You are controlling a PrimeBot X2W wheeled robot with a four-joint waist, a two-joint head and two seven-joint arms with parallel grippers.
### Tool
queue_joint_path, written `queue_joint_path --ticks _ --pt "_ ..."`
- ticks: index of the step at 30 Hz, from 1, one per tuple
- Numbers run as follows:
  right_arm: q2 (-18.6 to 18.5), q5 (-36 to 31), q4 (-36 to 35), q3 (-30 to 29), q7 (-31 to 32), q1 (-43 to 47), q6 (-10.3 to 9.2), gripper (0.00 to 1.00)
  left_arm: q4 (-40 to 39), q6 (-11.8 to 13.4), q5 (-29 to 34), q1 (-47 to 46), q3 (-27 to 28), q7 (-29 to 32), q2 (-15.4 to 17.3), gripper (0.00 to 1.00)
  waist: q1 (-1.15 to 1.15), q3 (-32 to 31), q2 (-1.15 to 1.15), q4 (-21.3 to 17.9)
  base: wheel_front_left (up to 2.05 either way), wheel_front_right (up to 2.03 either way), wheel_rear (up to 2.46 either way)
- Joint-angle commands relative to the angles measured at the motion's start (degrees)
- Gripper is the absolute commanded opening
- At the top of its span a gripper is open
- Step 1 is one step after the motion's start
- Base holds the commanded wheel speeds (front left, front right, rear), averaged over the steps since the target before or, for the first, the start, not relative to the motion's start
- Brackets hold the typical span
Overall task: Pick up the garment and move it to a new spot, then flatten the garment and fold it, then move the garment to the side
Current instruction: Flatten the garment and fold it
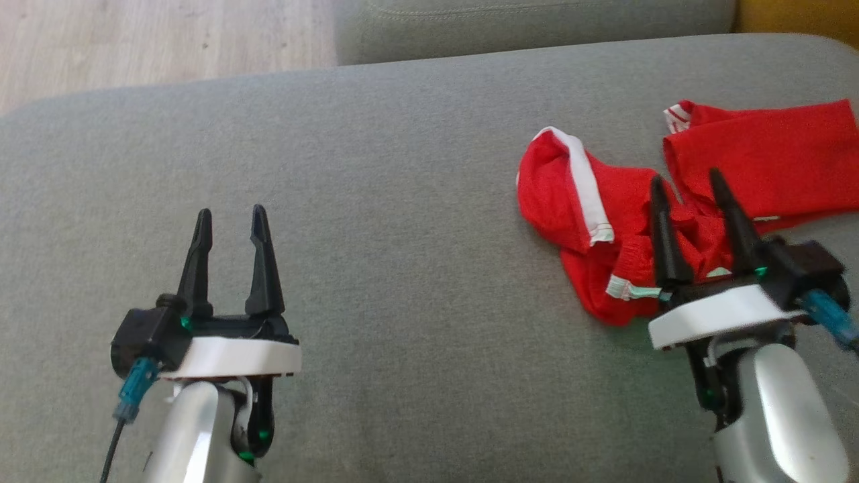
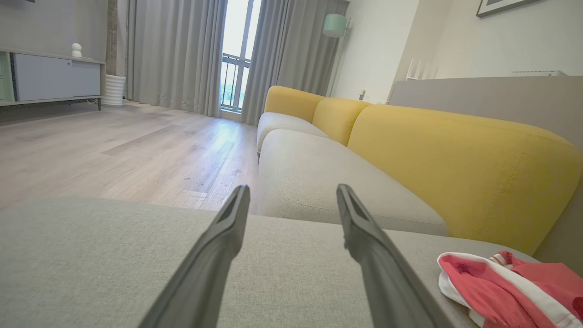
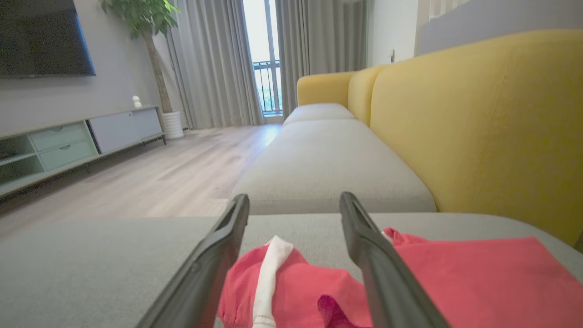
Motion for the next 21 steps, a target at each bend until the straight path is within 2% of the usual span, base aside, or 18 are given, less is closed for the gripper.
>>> queue_joint_path --ticks 1,17,18,19,21 --pt "0.1 -1.3 -0.1 2.0 1.9 -2.4 -0.04 1.0 -1.9 -0.1 -0.1 -1.8 1.1 -0.3 0.5 1.0 0.0 0.8 0.0 1.0 0.0 0.0 0.0" --pt "0.1 -4.5 24.5 1.8 18.0 -15.5 -0.04 1.0 -0.7 0.4 -1.9 -3.3 -2.1 -0.3 0.5 1.0 0.0 3.6 0.0 7.6 0.0 0.0 0.0" --pt "0.1 -4.2 25.6 2.0 18.3 -16.2 -0.04 0.24 -0.6 0.5 -2.1 -3.3 -2.2 -0.3 0.5 1.0 0.0 3.6 0.0 7.9 0.0 0.0 0.0" --pt "0.1 -4.0 26.3 2.3 18.2 -16.9 -0.04 0.0 -0.5 0.5 -2.2 -3.3 -2.3 -0.3 0.5 1.0 0.0 3.5 0.0 8.2 0.0 0.0 0.0" --pt "0.1 -3.1 27.0 3.4 17.0 -18.4 -0.04 0.0 -0.4 0.6 -2.3 -3.2 -2.6 -0.3 0.5 1.0 0.0 3.1 0.0 8.6 0.0 0.0 0.0"
